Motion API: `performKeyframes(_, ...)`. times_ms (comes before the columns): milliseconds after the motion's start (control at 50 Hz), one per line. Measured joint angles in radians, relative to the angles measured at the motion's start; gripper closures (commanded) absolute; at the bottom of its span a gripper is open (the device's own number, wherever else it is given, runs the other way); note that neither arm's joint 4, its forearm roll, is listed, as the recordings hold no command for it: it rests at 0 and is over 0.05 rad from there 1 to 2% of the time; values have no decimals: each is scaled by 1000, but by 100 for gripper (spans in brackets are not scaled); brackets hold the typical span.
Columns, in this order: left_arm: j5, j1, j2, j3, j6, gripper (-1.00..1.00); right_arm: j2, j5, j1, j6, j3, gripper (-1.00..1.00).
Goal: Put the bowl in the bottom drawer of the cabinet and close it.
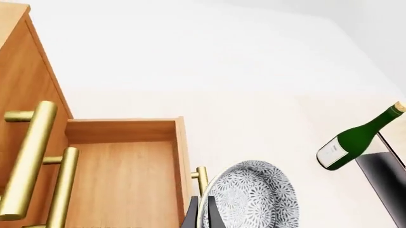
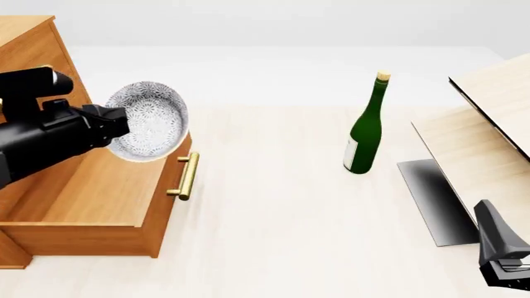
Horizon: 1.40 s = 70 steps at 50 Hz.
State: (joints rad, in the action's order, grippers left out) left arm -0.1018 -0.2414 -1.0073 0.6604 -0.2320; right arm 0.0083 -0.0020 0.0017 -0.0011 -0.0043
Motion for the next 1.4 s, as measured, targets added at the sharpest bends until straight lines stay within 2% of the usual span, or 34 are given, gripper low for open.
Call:
performKeyframes(580, 37, 170, 25, -57, 63, 100, 0, 0, 0, 0, 0, -100)
performKeyframes(1400, 155, 280, -67, -149, 109, 100, 0, 0, 0, 0, 0, -100)
